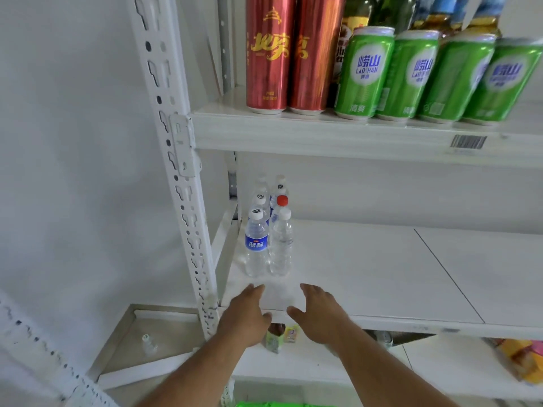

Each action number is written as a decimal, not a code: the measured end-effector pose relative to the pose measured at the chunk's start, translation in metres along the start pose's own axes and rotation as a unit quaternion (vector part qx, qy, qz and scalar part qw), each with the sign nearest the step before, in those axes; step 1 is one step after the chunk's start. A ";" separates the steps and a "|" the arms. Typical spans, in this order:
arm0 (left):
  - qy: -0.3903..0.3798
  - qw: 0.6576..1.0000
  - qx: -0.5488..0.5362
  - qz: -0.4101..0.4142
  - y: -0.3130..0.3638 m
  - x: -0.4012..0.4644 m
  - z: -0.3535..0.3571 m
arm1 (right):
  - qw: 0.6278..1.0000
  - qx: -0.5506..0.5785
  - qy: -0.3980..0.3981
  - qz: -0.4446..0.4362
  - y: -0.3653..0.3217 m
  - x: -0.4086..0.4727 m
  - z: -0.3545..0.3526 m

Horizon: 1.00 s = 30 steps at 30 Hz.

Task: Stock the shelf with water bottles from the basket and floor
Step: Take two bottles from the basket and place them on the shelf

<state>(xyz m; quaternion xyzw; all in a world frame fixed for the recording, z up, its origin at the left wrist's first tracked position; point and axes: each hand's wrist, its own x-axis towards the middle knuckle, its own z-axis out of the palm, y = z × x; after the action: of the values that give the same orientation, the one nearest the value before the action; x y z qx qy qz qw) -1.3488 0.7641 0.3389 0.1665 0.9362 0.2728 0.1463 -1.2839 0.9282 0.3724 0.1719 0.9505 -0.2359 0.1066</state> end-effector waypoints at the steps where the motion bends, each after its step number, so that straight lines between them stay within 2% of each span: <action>1: 0.001 1.000 0.003 -0.002 0.002 -0.009 0.002 | 1.000 -0.020 -0.005 -0.011 0.004 -0.009 0.000; 8: -0.007 0.998 0.025 -0.051 0.016 -0.089 0.046 | 0.994 -0.093 -0.035 -0.052 0.064 -0.075 0.024; 13: -0.051 0.992 0.007 -0.118 -0.005 -0.137 0.102 | 0.995 -0.038 -0.089 -0.022 0.124 -0.115 0.069; 20: -0.130 0.975 0.000 -0.181 -0.040 -0.182 0.176 | 0.985 0.007 -0.163 0.057 0.183 -0.144 0.139; 30: -0.223 0.944 -0.088 -0.228 -0.095 -0.163 0.261 | 0.952 0.052 -0.212 0.213 0.227 -0.141 0.209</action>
<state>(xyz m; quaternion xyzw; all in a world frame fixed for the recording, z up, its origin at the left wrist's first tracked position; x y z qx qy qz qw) -1.1283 0.7455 0.1048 -0.0083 0.8648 0.2687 0.4240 -1.0439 0.9761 0.1376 0.3214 0.8338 -0.2877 0.3445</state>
